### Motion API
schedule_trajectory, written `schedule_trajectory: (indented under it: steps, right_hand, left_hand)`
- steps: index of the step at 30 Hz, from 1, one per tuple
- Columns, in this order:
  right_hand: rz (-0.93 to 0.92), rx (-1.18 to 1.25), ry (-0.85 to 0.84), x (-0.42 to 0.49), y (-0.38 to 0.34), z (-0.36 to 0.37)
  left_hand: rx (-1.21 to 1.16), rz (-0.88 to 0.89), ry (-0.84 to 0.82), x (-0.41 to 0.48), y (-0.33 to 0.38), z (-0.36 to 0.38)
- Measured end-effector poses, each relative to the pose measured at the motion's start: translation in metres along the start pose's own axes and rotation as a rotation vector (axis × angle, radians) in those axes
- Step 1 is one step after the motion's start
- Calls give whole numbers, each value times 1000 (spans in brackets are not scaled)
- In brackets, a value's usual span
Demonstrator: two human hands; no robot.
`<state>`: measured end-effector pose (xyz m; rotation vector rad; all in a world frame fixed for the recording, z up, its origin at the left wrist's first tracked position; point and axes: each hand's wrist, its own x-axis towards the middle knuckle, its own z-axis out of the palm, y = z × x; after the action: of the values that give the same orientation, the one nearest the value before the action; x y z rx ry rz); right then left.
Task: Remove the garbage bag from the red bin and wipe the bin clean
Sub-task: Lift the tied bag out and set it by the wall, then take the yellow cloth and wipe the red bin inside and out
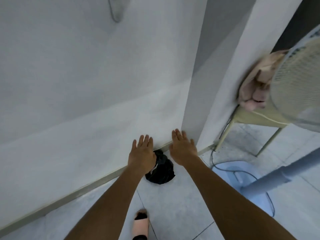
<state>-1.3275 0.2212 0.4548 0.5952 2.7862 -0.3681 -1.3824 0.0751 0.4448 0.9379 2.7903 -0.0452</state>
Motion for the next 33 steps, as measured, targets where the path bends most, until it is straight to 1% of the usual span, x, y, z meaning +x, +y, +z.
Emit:
schedule_trajectory:
  steps: [4,6,9,12,17,22,29,33]
  right_hand:
    - [-15,-16,67,-92,-11,-78]
    - [-5,-4,92,-131,-18,-105]
    - [13,15,119,-184,-29,-136]
    - [36,47,124,-225,-36,-151]
    - [104,59,177,-275,-38,-156]
    - [224,69,257,-331,-44,-151]
    - [415,122,268,-442,-67,-89]
    - [562,168,281,-520,-66,-46]
  left_hand:
    - [-26,13,88,-72,22,-88]
    - [-20,31,97,-103,29,-126]
    - [-21,38,111,-147,39,-172]
    - [-28,53,110,-182,45,-195]
    - [94,153,129,-219,50,-212]
    - [56,277,186,-255,58,-225]
    - [91,491,111,-342,60,-188]
    - [143,670,60,-394,86,-163]
